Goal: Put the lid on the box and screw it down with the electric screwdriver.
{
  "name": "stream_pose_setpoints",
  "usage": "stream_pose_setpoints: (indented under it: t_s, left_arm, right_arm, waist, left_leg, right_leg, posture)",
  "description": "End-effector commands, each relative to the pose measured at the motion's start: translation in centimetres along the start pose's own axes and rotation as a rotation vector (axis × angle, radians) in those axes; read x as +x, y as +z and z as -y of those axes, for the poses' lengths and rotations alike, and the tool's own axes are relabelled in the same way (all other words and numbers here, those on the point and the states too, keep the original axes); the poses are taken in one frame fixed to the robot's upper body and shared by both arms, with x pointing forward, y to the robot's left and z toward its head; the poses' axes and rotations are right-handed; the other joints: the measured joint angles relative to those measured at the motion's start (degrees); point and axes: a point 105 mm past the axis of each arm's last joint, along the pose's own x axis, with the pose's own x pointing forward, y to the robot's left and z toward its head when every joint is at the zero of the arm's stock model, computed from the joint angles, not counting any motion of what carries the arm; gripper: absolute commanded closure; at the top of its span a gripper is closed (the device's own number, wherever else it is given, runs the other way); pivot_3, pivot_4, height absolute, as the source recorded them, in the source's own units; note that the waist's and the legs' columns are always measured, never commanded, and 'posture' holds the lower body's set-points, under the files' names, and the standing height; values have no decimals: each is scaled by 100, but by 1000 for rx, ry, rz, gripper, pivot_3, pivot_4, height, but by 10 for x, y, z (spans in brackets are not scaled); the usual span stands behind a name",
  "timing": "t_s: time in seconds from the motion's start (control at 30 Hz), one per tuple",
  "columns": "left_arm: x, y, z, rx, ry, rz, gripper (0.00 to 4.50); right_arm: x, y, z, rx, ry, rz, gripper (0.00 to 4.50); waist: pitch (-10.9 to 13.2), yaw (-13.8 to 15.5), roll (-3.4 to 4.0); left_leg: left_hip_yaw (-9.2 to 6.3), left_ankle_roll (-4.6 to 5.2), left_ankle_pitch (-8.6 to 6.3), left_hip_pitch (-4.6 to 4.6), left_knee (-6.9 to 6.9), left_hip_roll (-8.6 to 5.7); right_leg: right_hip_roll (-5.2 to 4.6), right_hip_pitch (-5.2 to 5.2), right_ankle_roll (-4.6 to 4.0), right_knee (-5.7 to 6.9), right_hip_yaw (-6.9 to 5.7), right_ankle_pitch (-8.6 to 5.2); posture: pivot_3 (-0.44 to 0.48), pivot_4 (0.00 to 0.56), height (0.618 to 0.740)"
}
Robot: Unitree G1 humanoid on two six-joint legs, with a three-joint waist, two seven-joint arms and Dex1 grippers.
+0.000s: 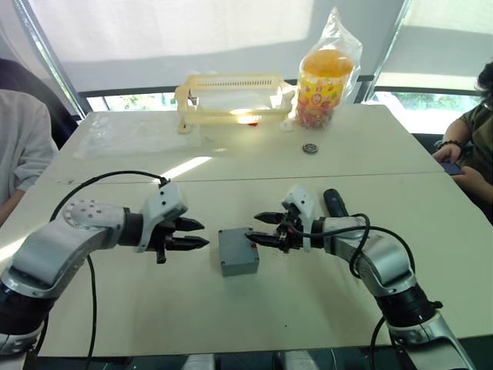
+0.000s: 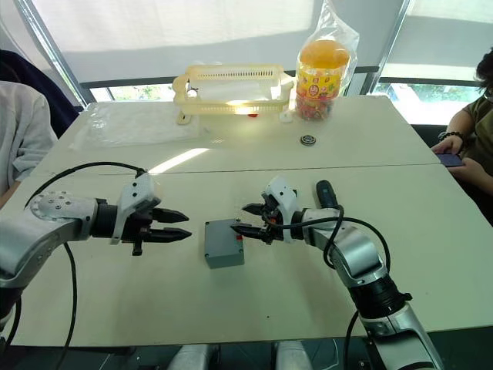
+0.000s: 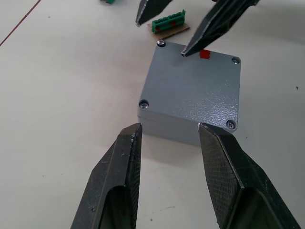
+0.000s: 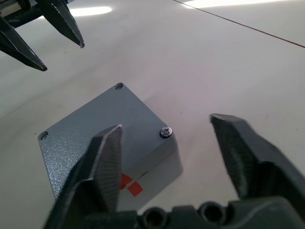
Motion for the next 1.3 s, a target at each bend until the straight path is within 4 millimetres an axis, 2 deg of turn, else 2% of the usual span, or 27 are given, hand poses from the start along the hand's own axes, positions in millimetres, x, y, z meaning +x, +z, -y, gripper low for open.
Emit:
stream_pose_setpoints:
  t_s: [0.03,0.1,0.2,0.23,0.27,0.37,0.43,0.5,0.57,0.73,1.17,1.3]
  left_arm:
    - [-6,17,-2,53,-2,46,2627]
    - [-4,21,1,69,-29,53,2627]
    - [-1,28,9,120,-94,63,2627]
    - [0,29,11,132,-106,64,2627]
    - [1,31,13,152,-125,68,2627]
    - [10,35,21,203,-175,84,2627]
    - [17,36,27,227,-199,96,2627]
    - [22,36,31,243,-206,107,2627]
    - [26,37,34,249,-213,121,2627]
    - [33,36,44,280,-212,128,2627]
    - [25,24,51,245,-136,98,2627]
    - [24,23,54,239,-128,87,2627]
  right_arm:
    - [-30,33,14,-108,-65,37,926]
    - [-49,42,21,-101,-88,24,926]
    - [-92,55,39,-15,-157,-67,926]
    - [-101,57,42,3,-174,-96,926]
    - [-114,56,47,36,-194,-153,926]
    - [-146,46,57,162,-254,-334,24]
    - [-164,32,69,324,-382,-467,24]
    - [-175,29,84,513,-491,-492,24]
    - [-176,28,87,582,-493,-514,24]
    - [-164,7,72,719,-358,-618,24]
    - [-145,-32,66,801,-376,-781,24]
    - [-137,-48,72,812,-434,-825,24]
  waist:
    - [1,24,0]
    - [0,34,-1]
    - [2,28,0]
    - [2,30,0]
    - [1,27,-2]
    - [0,23,-4]
    - [0,-4,-4]
    - [1,-57,-3]
    - [4,-61,2]
    - [4,-12,1]
    - [5,0,2]
    - [4,0,0]
  left_leg:
    - [0,0,0,0,1,0]
    - [-1,0,0,-5,4,-1]
    - [2,0,0,-5,4,-2]
    - [2,0,0,-5,4,-2]
    - [2,0,0,-5,2,-2]
    - [4,1,-1,-2,-1,-2]
    - [4,2,-1,-2,0,0]
    - [13,2,-1,-1,-2,0]
    - [20,2,-1,-3,-1,-2]
    - [16,9,-5,-9,-4,-1]
    - [15,10,-6,-14,2,-2]
    - [16,10,-6,-14,3,-2]
  right_leg:
    - [0,0,0,0,0,0]
    - [-2,0,0,-1,-3,0]
    - [-5,0,0,-3,-1,0]
    - [-5,0,0,-3,-1,0]
    - [-6,0,-1,-4,-2,-1]
    - [-5,0,-3,-5,-1,-2]
    - [-4,2,-16,-9,-1,-9]
    - [-4,0,-21,-13,10,-12]
    - [-7,-5,-24,-13,19,-12]
    - [-4,-12,-2,-15,14,-1]
    - [-2,-15,-1,-14,14,-1]
    - [-2,-14,-1,-14,15,-1]
  posture:
    - [0,150,740]
    - [0,150,740]
    - [0,150,740]
    - [0,150,740]
    - [0,150,740]
    - [0,150,740]
    - [0,150,740]
    - [0,150,740]
    - [0,150,740]
    - [0,150,740]
    - [0,150,740]
    - [0,150,740]
